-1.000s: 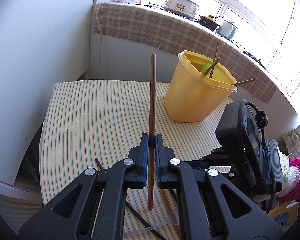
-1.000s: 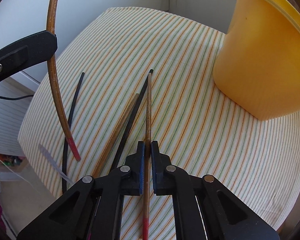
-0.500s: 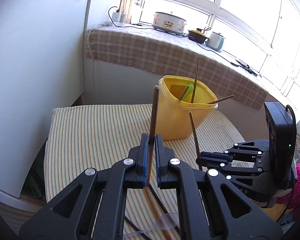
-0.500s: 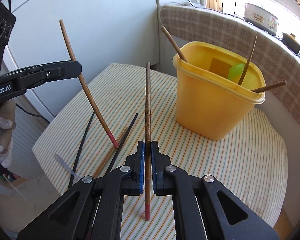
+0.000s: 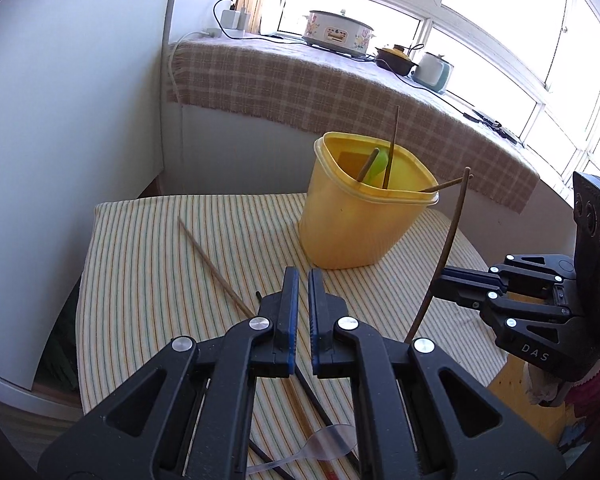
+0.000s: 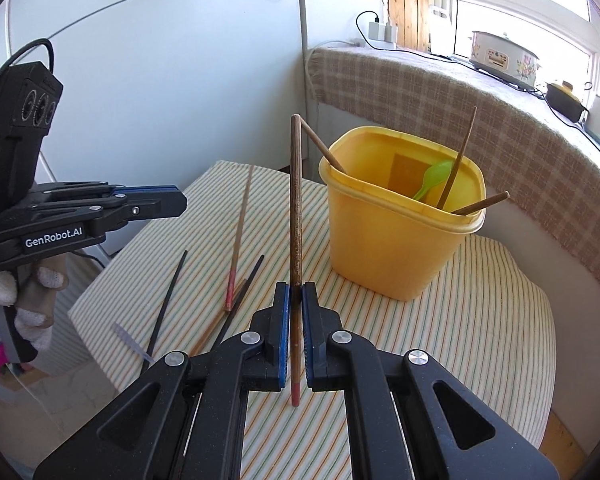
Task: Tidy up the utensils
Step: 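Carry both held chopsticks over the yellow bucket and lower them in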
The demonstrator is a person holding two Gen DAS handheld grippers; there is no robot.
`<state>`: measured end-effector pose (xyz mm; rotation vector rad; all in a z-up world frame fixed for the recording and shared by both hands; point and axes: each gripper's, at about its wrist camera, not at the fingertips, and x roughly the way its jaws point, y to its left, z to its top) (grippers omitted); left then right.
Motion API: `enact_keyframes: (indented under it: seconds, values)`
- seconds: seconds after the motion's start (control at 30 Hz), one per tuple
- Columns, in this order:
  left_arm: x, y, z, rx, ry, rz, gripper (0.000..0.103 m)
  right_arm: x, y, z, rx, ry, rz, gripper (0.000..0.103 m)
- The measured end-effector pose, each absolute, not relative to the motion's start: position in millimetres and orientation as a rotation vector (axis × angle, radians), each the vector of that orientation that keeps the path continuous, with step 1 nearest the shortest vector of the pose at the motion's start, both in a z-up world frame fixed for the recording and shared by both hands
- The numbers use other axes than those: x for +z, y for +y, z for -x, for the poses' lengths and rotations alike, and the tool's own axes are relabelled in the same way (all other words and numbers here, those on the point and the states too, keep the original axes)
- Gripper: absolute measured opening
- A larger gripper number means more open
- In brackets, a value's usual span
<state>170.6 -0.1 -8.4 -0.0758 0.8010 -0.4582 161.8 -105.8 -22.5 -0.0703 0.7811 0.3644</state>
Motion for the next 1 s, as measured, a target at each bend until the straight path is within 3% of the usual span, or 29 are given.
enact_keyframes:
  seconds: [0.77, 1.0]
  values:
    - [-12, 26, -180, -0.386, 0.813, 0.124, 0.003, 92, -144, -186, 0.265, 0.461, -0.007, 0.005]
    - [-14, 26, -181, -0.379, 0.821, 0.119, 0.003, 96, -147, -213, 0.198, 0.435, 0.004, 0.005]
